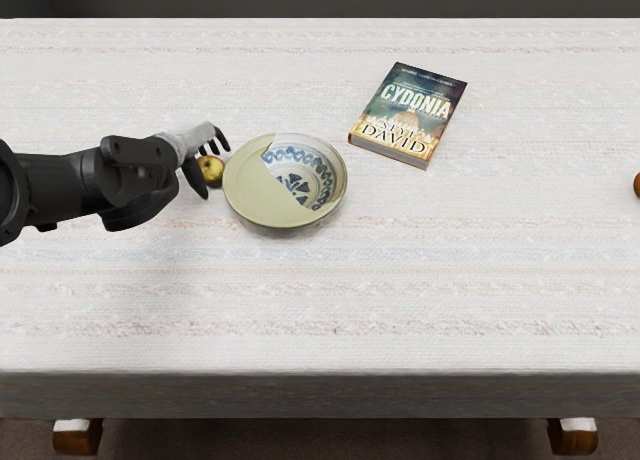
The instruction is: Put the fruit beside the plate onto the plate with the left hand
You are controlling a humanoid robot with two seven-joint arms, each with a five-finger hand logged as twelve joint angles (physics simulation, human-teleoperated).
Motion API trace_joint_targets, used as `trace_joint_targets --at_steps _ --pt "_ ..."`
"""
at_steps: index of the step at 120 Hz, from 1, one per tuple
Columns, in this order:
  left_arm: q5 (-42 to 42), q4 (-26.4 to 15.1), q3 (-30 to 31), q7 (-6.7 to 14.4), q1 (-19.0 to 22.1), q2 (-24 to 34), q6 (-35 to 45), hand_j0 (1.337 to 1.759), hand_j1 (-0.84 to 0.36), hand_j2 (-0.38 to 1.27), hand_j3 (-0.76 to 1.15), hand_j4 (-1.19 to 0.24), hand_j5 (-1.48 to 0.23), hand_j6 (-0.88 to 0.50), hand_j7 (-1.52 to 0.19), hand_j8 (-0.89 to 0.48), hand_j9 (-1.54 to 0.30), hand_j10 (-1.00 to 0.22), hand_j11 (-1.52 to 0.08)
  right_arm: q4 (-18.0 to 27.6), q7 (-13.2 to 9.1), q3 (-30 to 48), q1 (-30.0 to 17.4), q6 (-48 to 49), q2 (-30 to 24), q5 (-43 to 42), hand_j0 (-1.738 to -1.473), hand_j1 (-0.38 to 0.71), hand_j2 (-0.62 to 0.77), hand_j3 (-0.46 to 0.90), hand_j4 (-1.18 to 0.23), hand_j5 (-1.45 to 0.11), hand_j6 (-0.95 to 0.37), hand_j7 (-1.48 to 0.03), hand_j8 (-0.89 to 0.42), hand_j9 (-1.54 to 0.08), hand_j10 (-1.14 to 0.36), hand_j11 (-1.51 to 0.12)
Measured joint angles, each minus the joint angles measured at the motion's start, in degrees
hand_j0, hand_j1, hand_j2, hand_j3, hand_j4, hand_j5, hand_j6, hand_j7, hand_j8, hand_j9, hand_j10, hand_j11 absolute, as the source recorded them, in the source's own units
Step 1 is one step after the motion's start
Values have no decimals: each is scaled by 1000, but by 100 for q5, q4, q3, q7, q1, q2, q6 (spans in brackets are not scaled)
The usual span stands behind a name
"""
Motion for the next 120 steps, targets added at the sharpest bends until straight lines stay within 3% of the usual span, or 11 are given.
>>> trace_joint_targets --at_steps 23,35,66,90,120 --pt "-21 4 -5 0 -9 0 -326 1658 -292 112 0 -554 -679 -480 -694 -518 -699 -542 -699 0 0 0 0 0 0 1 -1658 -331 -3 0 -15 -20 -15 -20 -15 -20 -15 -20" --pt "-33 2 9 -1 -23 0 -397 1657 -324 151 -5 -594 -746 -435 -759 -505 -765 -583 -765 1 -1 0 1 0 0 0 -1658 -331 -3 0 -15 -20 -15 -20 -15 -20 -15 -20" --pt "-62 -15 88 9 -151 4 -462 1655 -318 159 -1 -565 -832 -403 -837 -470 -837 -628 -837 0 0 0 0 0 0 0 -1658 -331 -3 0 -15 -20 -15 -20 -15 -20 -15 -20" --pt "-71 -44 143 25 -247 357 -502 1655 -305 171 -1 -572 -850 -407 -857 -481 -851 -641 -851 0 -1 0 1 0 0 0 -1658 -331 -3 0 -15 -20 -15 -20 -15 -20 -15 -20" --pt "-62 -271 -187 23 -1110 1083 -1825 1655 -300 183 0 -565 -868 -415 -857 -493 -857 -645 -856 0 -1 0 0 0 0 0 -1658 -331 -3 0 -15 -20 -15 -20 -15 -20 -15 -20"
